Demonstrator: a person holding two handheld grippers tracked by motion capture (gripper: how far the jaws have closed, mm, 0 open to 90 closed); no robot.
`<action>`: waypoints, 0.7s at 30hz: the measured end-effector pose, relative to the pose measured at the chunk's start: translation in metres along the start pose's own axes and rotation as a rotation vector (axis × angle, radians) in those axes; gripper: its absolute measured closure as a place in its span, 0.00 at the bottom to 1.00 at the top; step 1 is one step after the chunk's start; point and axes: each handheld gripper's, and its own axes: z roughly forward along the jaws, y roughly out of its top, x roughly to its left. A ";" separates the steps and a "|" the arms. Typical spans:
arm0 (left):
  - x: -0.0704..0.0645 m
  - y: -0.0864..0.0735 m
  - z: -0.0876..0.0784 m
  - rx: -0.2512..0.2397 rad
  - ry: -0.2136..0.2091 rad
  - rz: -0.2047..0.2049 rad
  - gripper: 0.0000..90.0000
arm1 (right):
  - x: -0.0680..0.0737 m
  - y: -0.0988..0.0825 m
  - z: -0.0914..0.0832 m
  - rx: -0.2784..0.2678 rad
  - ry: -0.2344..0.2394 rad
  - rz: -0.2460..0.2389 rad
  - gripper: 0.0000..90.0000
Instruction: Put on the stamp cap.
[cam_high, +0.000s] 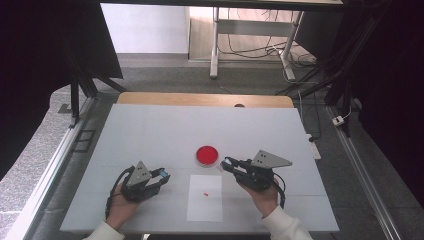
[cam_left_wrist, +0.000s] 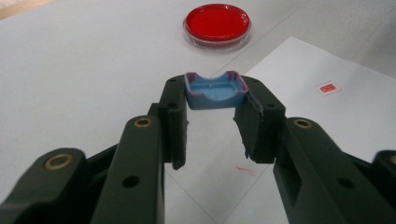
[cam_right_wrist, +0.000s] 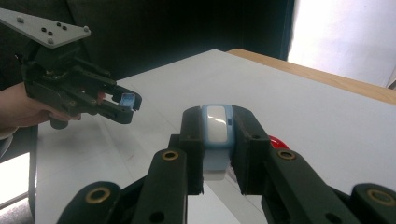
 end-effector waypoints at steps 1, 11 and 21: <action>0.000 0.001 0.001 0.001 -0.001 0.002 0.71 | 0.000 0.000 0.000 -0.003 0.001 0.000 0.83; -0.009 0.008 0.007 -0.002 -0.020 0.026 0.71 | 0.002 0.001 0.000 -0.005 0.002 0.000 0.83; -0.016 0.016 0.015 -0.003 -0.039 0.051 0.71 | 0.003 0.002 0.002 -0.011 0.006 -0.001 0.83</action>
